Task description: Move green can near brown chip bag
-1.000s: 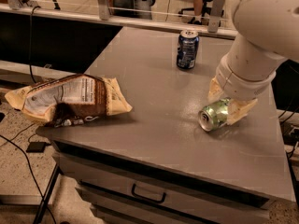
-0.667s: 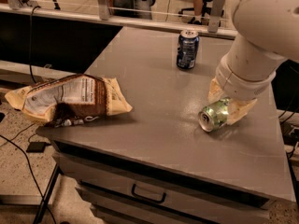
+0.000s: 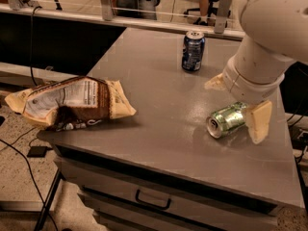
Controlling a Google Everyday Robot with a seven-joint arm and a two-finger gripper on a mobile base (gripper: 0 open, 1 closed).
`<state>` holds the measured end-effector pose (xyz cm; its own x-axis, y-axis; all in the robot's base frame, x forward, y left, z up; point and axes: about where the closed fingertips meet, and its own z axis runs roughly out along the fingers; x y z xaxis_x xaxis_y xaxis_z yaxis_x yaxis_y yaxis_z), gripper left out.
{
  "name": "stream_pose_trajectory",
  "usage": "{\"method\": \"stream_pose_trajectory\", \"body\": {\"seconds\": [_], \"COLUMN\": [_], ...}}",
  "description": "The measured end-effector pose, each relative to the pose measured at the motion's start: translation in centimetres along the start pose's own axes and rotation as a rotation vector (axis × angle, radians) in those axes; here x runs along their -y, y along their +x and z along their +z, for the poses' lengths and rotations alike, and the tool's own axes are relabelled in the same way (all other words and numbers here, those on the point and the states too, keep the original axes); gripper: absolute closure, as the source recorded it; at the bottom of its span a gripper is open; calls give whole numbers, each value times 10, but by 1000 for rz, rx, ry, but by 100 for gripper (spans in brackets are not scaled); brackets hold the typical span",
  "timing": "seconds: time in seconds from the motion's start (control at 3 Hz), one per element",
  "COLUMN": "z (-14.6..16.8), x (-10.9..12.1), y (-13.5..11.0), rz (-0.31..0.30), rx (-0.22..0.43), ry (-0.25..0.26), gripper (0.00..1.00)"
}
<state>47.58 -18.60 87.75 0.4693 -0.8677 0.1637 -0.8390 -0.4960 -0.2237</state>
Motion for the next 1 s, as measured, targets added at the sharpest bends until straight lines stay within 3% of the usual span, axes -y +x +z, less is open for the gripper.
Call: {"method": "stream_pose_trajectory", "body": {"seconds": [0.33, 0.67, 1.0], "z": [0, 10, 31], "x": [0, -1, -1], "y": [0, 4, 4], "rz": [0, 32, 69], "rx": [0, 79, 213], "ry": [0, -6, -31], "gripper": [0, 0, 0]}}
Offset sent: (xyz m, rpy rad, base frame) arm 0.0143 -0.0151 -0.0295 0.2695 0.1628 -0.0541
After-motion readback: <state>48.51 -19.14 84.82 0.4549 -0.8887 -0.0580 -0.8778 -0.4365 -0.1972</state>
